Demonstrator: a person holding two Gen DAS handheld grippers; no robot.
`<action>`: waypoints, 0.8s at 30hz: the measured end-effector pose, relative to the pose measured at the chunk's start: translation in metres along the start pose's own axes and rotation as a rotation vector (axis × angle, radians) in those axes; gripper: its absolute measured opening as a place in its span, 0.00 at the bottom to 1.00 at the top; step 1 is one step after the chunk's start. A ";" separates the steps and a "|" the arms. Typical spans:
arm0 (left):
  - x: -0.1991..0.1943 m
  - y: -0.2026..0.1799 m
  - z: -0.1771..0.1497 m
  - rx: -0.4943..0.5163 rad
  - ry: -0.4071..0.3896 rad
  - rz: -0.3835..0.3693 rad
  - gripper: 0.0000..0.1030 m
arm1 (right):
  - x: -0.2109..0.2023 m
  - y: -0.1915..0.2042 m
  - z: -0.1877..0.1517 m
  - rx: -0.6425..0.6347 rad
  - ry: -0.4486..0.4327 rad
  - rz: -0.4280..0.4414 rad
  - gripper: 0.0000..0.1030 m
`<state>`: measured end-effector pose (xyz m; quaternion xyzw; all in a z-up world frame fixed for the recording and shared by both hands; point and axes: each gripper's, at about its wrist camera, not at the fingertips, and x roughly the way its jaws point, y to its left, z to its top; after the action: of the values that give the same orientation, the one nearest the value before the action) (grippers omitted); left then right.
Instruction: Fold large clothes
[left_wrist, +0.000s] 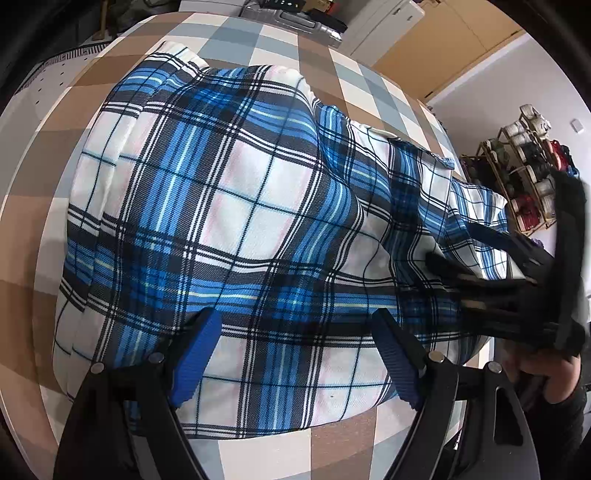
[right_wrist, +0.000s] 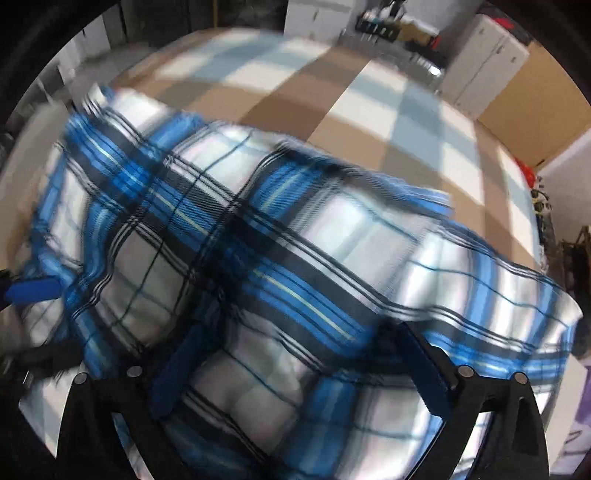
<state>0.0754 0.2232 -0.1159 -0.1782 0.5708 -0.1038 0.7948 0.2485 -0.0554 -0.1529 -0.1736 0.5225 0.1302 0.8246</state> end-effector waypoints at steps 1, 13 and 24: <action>0.000 0.000 0.000 0.006 0.002 0.004 0.77 | -0.014 -0.012 -0.011 0.028 -0.026 0.012 0.98; 0.025 -0.025 -0.005 0.056 -0.026 0.058 0.77 | -0.013 -0.060 -0.105 0.194 0.041 0.058 1.00; 0.023 -0.033 -0.011 0.082 -0.023 0.053 0.77 | -0.067 -0.100 -0.094 0.325 -0.108 0.053 1.00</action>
<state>0.0742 0.1828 -0.1259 -0.1313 0.5613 -0.1039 0.8105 0.1835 -0.1882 -0.1143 -0.0170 0.4960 0.0747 0.8649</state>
